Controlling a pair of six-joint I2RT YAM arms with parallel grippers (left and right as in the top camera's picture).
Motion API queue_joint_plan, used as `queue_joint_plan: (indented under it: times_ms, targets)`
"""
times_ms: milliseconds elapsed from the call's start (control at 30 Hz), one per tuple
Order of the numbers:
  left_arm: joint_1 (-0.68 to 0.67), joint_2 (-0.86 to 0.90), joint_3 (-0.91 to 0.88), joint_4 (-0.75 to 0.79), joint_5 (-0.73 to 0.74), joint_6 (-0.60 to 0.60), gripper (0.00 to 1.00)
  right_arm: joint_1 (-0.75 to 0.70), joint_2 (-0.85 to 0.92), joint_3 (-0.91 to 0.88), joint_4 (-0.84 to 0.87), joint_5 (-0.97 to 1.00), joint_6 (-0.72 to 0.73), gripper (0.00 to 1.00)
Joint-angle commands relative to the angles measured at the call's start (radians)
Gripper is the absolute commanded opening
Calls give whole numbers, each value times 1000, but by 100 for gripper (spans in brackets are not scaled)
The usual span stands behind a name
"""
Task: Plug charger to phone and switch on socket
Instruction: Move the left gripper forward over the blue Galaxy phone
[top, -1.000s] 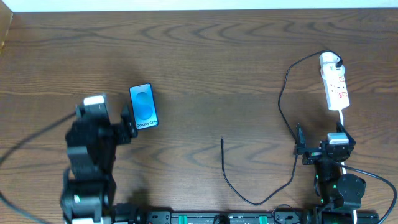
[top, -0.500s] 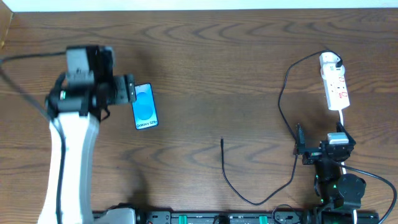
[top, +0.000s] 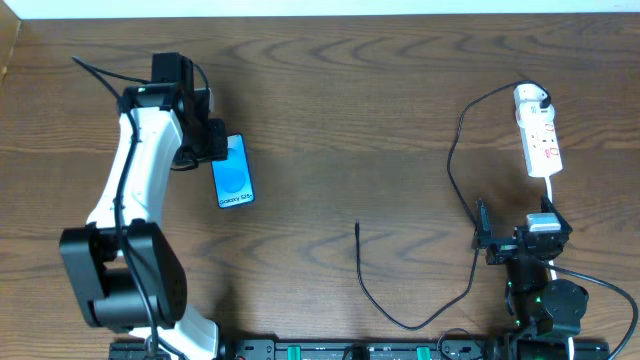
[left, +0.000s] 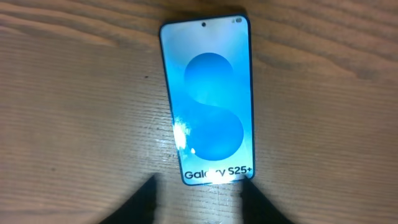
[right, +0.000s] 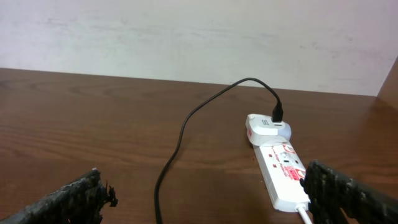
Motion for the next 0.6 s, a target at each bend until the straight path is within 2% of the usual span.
queue_joint_plan:
  times_ms: [0,567]
  targets:
    - [4,15,16,6,20,-8,98,-2,-4,-1,-5,5,-9,99]
    - [2,19,16,36,16,-20,98,-2,-4,-1,-5,5,-9,99]
